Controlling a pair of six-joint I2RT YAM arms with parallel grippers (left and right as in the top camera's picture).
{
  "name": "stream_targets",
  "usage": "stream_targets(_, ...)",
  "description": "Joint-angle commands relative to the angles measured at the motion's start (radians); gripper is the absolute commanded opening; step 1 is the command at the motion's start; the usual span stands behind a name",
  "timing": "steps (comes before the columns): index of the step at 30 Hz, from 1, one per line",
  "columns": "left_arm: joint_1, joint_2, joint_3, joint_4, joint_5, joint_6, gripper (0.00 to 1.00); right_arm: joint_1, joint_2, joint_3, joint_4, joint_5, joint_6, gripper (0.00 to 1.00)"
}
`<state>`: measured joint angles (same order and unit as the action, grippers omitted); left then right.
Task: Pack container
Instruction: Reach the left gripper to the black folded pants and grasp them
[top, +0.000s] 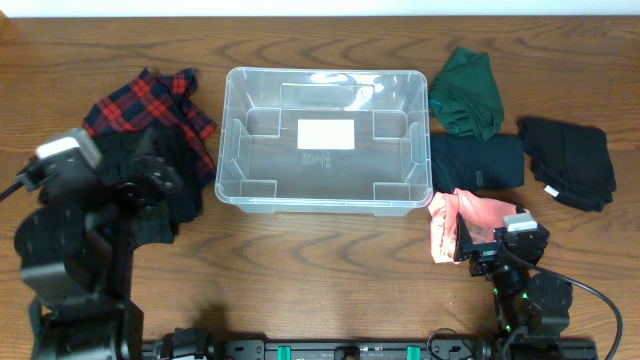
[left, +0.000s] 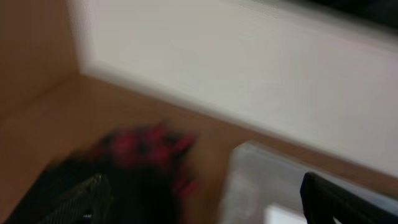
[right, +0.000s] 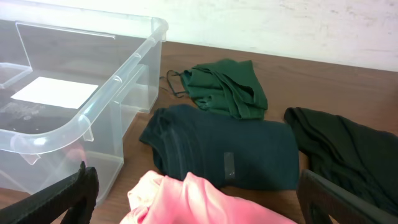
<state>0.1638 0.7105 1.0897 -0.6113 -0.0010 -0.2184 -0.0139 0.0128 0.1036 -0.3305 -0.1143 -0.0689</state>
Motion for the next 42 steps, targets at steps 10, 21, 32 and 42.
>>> stream_targets(10,0.509,0.281,0.061,-0.211,-0.086,-0.132,0.98,0.008,-0.002,-0.003,0.000,0.006,0.012,0.99)
stream_targets(21,0.839,0.518,0.061,-0.154,-0.025,-0.135,0.98,0.008,-0.002,-0.003,0.000,0.006,0.012,0.99)
stream_targets(32,0.868,0.787,0.060,-0.064,0.283,0.213,0.98,0.008,-0.002,-0.003,0.000,0.006,0.012,0.99)
stream_targets(42,0.955,0.980,0.060,0.024,0.465,0.407,0.98,0.008,-0.002,-0.003,0.000,0.006,0.012,0.99)
